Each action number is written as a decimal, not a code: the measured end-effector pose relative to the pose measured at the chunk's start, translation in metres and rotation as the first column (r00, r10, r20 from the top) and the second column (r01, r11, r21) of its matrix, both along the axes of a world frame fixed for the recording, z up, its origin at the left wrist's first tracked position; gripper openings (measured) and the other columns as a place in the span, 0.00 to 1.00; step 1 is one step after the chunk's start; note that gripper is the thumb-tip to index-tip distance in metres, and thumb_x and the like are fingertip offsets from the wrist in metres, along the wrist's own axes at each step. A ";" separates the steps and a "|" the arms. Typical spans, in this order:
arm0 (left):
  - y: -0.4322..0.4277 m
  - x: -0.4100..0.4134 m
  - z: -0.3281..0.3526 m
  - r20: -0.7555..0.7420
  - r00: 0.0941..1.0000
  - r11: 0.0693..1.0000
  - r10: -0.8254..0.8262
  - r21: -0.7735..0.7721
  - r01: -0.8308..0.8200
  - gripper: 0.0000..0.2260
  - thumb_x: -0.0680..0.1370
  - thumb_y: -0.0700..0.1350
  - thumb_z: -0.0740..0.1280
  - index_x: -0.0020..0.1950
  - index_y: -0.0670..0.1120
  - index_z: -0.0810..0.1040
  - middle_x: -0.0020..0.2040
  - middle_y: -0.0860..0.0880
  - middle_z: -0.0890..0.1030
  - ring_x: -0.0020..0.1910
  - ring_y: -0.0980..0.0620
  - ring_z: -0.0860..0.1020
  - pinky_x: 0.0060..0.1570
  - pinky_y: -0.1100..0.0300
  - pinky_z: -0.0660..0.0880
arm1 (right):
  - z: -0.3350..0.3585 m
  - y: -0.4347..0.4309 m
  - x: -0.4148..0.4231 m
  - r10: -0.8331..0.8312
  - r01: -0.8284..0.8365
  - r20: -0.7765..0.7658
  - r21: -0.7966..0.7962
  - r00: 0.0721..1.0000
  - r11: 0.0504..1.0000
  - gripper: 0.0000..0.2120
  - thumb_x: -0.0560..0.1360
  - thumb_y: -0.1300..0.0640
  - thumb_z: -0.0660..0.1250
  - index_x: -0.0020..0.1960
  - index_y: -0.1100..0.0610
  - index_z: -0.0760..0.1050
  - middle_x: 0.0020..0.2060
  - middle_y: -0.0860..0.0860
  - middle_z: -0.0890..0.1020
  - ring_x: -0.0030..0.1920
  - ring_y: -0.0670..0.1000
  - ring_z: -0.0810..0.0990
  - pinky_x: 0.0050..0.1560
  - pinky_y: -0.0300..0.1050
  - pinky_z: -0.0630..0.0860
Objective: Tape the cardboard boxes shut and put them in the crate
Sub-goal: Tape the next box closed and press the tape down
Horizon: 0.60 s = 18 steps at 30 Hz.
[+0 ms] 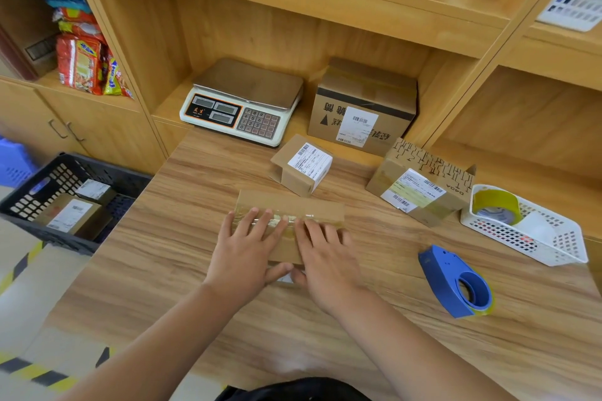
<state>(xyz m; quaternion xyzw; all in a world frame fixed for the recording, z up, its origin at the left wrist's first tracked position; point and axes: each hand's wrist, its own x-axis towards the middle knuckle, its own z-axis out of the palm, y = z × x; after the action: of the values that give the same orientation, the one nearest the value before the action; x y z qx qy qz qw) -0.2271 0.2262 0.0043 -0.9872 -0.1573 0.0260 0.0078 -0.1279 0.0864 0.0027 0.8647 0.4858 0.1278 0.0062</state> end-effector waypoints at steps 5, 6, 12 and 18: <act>0.000 0.006 0.000 -0.015 1.000 1.000 0.020 -0.001 -0.020 0.35 0.70 0.69 0.50 0.66 0.49 0.75 0.61 0.44 0.78 0.61 0.41 0.76 0.59 0.37 0.69 | 0.000 0.004 0.008 0.010 -0.011 -0.030 -0.040 1.000 0.999 0.41 0.61 0.34 0.72 0.69 0.52 0.71 0.54 0.51 0.77 0.49 0.54 0.74 0.48 0.50 0.73; 0.000 0.005 -0.001 -0.011 1.000 1.000 0.019 -0.003 -0.019 0.35 0.70 0.68 0.50 0.67 0.49 0.75 0.61 0.44 0.78 0.61 0.41 0.76 0.59 0.37 0.69 | 0.001 0.003 0.007 0.006 -0.006 -0.023 -0.036 1.000 0.999 0.41 0.61 0.33 0.72 0.68 0.52 0.71 0.54 0.50 0.77 0.49 0.54 0.73 0.48 0.49 0.73; 0.001 0.004 -0.004 0.048 0.999 1.000 0.016 -0.002 -0.016 0.36 0.71 0.68 0.49 0.66 0.47 0.75 0.62 0.44 0.78 0.62 0.42 0.75 0.59 0.38 0.71 | 0.001 0.000 0.004 -0.053 0.052 -0.025 -0.055 0.998 0.997 0.42 0.64 0.31 0.66 0.68 0.59 0.72 0.57 0.50 0.76 0.52 0.54 0.74 0.50 0.51 0.73; 0.005 -0.003 -0.012 0.134 0.991 1.000 -0.014 -0.008 0.015 0.36 0.72 0.67 0.51 0.68 0.42 0.73 0.65 0.44 0.76 0.66 0.45 0.73 0.68 0.44 0.60 | 0.001 -0.020 0.010 -0.112 0.104 -0.049 -0.138 0.993 0.985 0.41 0.71 0.31 0.53 0.70 0.61 0.69 0.66 0.56 0.74 0.65 0.57 0.71 0.66 0.58 0.67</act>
<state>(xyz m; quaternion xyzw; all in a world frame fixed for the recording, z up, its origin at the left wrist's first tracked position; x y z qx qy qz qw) -0.2301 0.2308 -0.0080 -0.9879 -0.1500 -0.0394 -0.0068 -0.1181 0.0665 0.0041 0.8906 0.4457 0.0696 0.0579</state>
